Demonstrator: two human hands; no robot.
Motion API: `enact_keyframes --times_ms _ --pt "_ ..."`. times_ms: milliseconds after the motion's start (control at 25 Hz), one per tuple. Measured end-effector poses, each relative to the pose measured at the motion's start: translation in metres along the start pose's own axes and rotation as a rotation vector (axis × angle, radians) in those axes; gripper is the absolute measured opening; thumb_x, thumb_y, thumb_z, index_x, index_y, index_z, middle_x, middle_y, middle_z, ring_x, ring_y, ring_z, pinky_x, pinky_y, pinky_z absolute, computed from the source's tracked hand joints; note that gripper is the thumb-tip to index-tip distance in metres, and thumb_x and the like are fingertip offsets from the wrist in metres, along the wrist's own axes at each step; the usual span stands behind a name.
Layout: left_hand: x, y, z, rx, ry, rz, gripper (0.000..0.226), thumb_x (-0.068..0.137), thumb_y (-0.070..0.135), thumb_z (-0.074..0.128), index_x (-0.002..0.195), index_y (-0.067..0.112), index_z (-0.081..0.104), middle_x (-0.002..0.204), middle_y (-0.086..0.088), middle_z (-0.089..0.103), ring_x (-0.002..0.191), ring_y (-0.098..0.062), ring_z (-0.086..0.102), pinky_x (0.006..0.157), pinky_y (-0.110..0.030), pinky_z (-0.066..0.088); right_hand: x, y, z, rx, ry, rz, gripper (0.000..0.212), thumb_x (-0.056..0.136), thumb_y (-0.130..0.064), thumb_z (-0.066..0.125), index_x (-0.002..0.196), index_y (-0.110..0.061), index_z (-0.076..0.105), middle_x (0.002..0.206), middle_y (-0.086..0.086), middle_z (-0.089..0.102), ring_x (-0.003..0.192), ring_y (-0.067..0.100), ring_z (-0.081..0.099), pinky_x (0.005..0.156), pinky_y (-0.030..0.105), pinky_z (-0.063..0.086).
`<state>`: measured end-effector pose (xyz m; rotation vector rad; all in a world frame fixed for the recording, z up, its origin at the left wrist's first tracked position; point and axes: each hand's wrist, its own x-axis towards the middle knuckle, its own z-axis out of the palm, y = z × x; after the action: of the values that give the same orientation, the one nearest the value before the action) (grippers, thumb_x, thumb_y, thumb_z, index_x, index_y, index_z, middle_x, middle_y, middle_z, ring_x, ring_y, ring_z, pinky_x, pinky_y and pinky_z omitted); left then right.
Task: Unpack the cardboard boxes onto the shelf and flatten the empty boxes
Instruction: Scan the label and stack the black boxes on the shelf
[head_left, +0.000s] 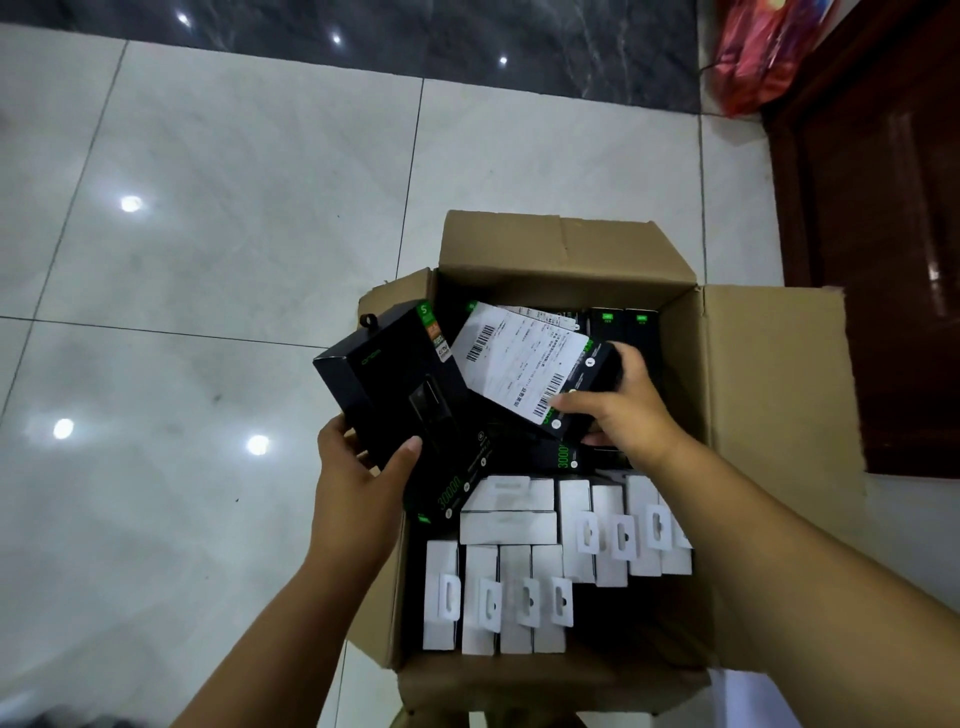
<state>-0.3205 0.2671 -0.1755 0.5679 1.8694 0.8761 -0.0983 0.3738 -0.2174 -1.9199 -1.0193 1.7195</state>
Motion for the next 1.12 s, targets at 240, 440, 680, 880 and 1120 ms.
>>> enact_keyframes --times_ms 240,440,680,880,1120 --pt "-0.012 0.008 -0.005 0.012 0.02 0.0 0.055 0.092 0.021 0.06 0.139 0.018 0.031 0.117 0.005 0.05 0.096 -0.012 0.054 0.067 -0.013 0.044 -0.041 0.026 -0.005 0.295 0.216 0.072 0.071 0.068 -0.01 0.085 0.115 -0.012 0.031 0.112 0.008 0.059 0.095 0.03 0.067 0.056 0.033 0.055" --pt "-0.022 0.019 -0.005 0.021 -0.003 0.017 0.053 0.095 0.021 0.055 0.142 0.018 0.029 0.116 0.006 0.048 0.099 -0.012 0.052 0.064 -0.009 0.043 -0.077 0.029 -0.009 0.605 0.088 0.029 0.119 0.033 -0.03 0.099 0.132 0.004 0.041 0.117 0.024 0.065 0.097 0.036 0.069 0.071 0.045 0.058" --pt "-0.021 0.023 0.003 -0.063 -0.051 0.03 0.045 0.098 0.024 0.049 0.14 0.025 0.034 0.121 0.007 0.055 0.108 -0.015 0.056 0.079 -0.023 0.048 -0.099 0.017 0.002 0.698 -0.151 -0.024 0.093 0.046 -0.017 0.095 0.125 0.0 0.048 0.112 0.021 0.067 0.091 0.031 0.07 0.072 0.043 0.058" --pt "-0.016 0.018 0.005 -0.15 -0.059 0.004 0.031 0.1 0.024 0.046 0.131 0.026 0.045 0.116 0.005 0.064 0.108 -0.018 0.062 0.09 -0.039 0.053 -0.104 0.011 0.013 0.327 -0.167 -0.037 0.076 0.054 -0.011 0.09 0.117 -0.022 0.049 0.109 0.002 0.067 0.085 0.013 0.07 0.067 0.03 0.053" --pt "-0.021 0.017 -0.002 -0.126 -0.115 0.03 0.037 0.101 0.026 0.04 0.138 0.029 0.04 0.12 0.004 0.062 0.106 -0.013 0.061 0.075 -0.02 0.053 -0.103 0.008 0.017 0.124 -0.304 -0.084 0.054 0.067 -0.021 0.081 0.116 -0.023 0.058 0.106 -0.005 0.071 0.095 0.014 0.068 0.069 0.027 0.053"
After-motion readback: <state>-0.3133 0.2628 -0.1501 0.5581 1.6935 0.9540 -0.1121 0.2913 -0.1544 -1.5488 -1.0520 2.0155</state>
